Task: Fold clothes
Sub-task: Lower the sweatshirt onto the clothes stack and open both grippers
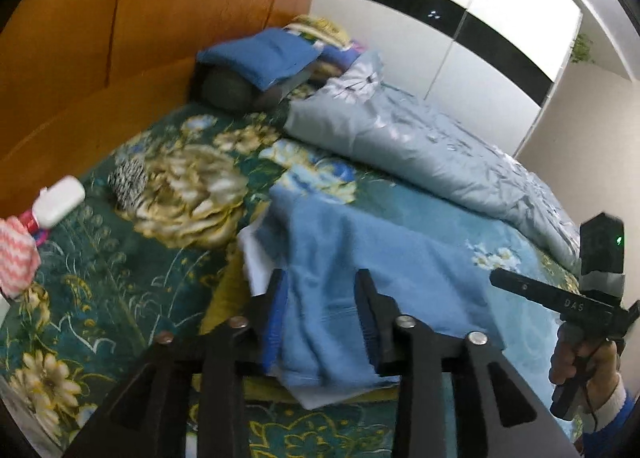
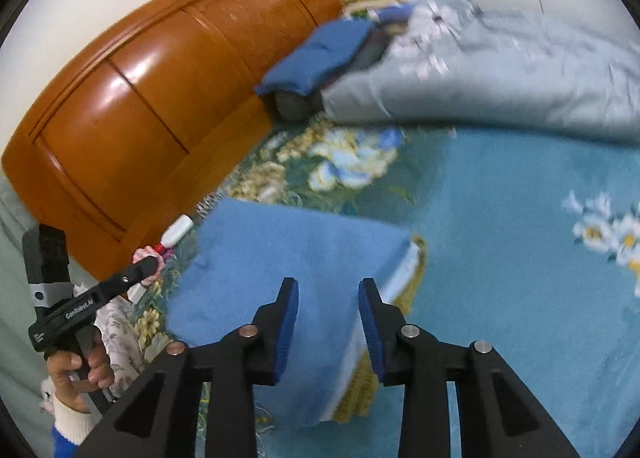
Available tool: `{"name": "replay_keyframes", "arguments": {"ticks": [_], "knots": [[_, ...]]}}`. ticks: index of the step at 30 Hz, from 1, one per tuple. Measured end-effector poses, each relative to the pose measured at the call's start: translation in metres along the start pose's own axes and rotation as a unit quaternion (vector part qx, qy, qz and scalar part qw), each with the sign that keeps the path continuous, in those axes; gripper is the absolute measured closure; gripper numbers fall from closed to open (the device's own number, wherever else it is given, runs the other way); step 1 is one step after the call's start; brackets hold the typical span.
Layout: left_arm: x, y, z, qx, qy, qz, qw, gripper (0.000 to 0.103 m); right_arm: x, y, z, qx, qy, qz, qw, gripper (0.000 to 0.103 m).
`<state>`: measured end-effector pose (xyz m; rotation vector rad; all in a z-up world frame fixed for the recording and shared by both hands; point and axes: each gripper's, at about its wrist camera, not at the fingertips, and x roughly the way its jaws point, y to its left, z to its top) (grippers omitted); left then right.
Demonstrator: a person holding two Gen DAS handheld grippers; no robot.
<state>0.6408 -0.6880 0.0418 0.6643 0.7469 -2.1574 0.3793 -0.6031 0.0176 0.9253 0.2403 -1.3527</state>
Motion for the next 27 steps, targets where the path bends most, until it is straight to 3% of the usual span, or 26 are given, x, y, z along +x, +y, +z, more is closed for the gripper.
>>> {"name": "replay_keyframes", "arguments": {"ticks": [7,21,27], "knots": [[0.025,-0.031,-0.016,0.035,0.026,0.003,0.999,0.065,0.01,0.041,-0.018,-0.062,0.028,0.013,0.998,0.068],[0.054,-0.006,-0.045,-0.017,0.041,-0.03,0.9985,0.063,0.039,0.028,-0.047,-0.039,0.07,0.026,0.996,0.068],[0.046,-0.018,-0.043,-0.018,0.04,-0.003,0.999,0.063,0.03,0.034,-0.05,-0.049,0.062,0.012,0.997,0.068]]}}
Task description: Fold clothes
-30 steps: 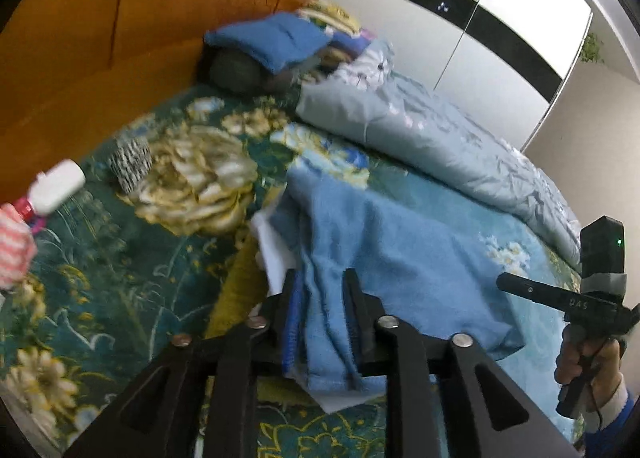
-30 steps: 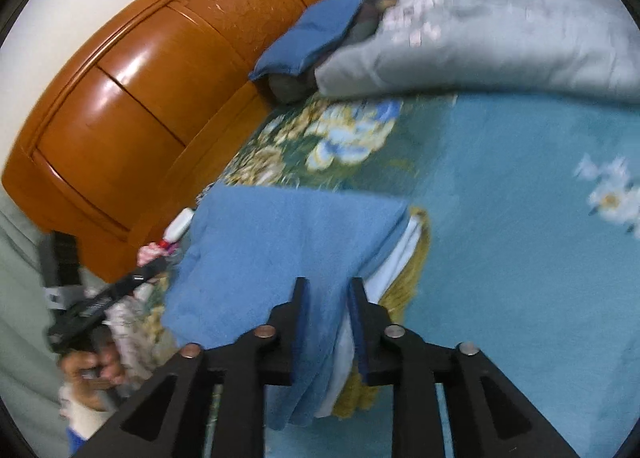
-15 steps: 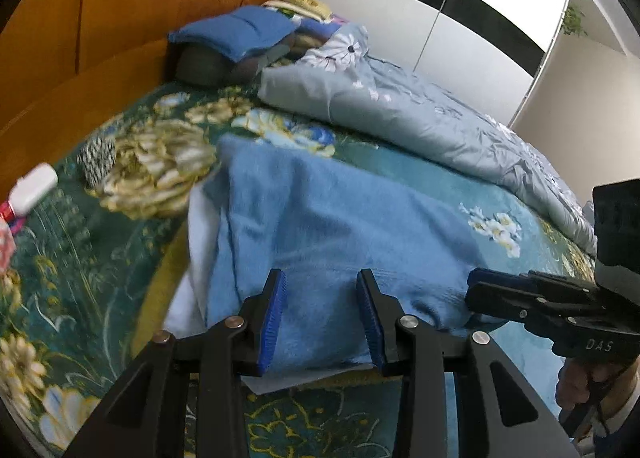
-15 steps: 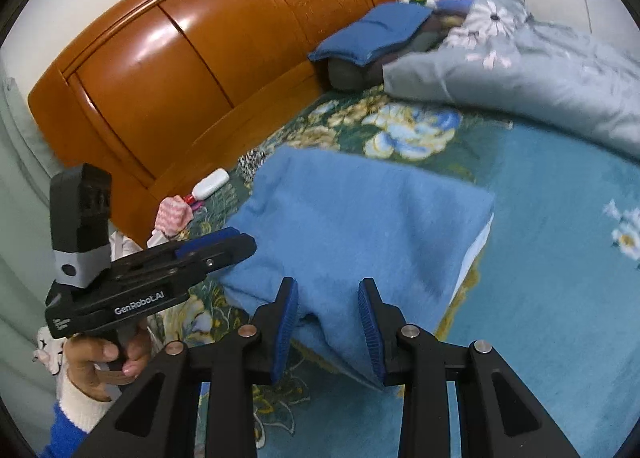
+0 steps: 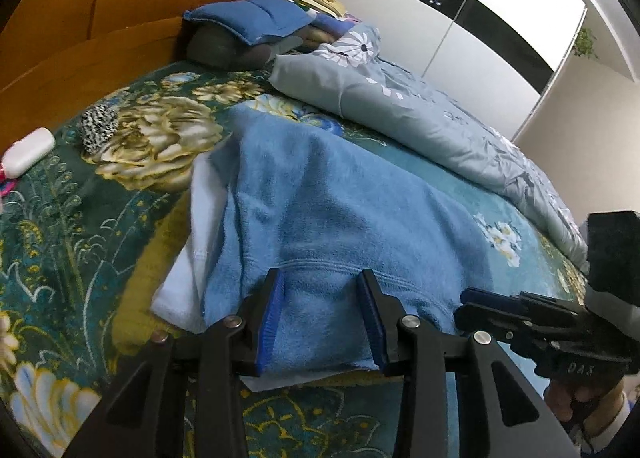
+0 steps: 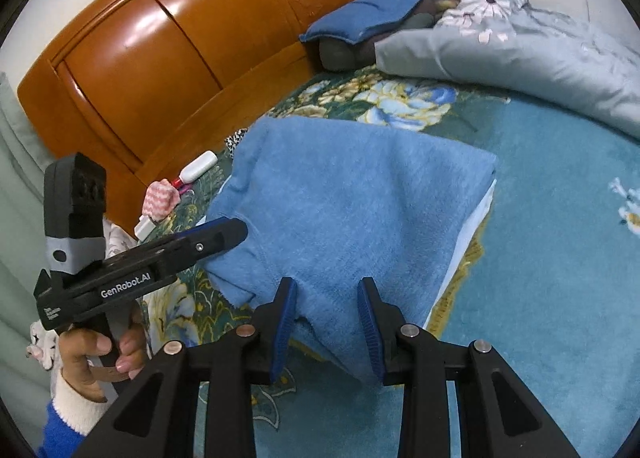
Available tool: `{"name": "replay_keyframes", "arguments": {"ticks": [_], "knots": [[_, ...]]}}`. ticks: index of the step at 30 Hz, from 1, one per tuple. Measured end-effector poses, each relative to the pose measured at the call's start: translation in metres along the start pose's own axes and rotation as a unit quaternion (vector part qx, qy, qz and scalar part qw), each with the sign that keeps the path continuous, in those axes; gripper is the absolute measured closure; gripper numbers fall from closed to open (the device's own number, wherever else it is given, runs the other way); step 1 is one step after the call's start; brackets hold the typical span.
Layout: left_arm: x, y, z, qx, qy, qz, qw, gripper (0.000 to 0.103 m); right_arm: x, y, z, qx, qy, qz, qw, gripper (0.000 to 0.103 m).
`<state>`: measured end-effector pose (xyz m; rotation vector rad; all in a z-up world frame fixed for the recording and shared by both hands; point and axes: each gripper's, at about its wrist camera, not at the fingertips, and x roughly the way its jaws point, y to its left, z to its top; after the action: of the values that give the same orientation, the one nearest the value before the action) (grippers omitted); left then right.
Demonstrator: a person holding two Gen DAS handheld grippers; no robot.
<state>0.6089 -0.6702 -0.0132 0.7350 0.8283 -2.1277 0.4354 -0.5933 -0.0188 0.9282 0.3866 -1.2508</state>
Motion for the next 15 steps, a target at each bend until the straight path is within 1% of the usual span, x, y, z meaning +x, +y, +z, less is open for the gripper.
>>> {"name": "replay_keyframes", "arguments": {"ticks": [2,4,6,10,11,12,13,15], "knots": [[-0.006,-0.009,0.0,0.009,-0.003,0.016,0.9998,0.063,-0.009,0.004,0.0,-0.001,-0.006,-0.003,1.0,0.068],[-0.014,-0.019,-0.001,0.019,-0.008,0.025,0.9995,0.063,-0.019,0.011,0.001,-0.009,-0.016,-0.005,1.0,0.068],[-0.021,-0.023,-0.003,0.02,-0.013,0.024,0.9994,0.063,-0.029,0.019,-0.002,-0.024,-0.026,-0.014,0.999,0.068],[-0.036,-0.031,-0.014,0.02,-0.024,0.033,0.9989,0.063,-0.041,0.025,-0.014,-0.029,-0.03,-0.025,0.999,0.067],[-0.039,-0.032,-0.018,0.02,-0.027,0.038,0.9987,0.063,-0.043,0.026,-0.019,-0.029,-0.031,-0.029,0.999,0.065],[-0.041,-0.033,-0.023,0.018,-0.027,0.042,0.9986,0.061,-0.046,0.026,-0.024,-0.028,-0.034,-0.033,0.998,0.059],[-0.042,-0.034,-0.028,0.017,-0.027,0.047,0.9984,0.055,-0.048,0.027,-0.029,-0.027,-0.035,-0.037,0.998,0.05],[-0.044,-0.037,-0.039,0.023,-0.028,0.056,0.9978,0.049,-0.051,0.028,-0.039,-0.026,-0.035,-0.037,0.998,0.048]]}}
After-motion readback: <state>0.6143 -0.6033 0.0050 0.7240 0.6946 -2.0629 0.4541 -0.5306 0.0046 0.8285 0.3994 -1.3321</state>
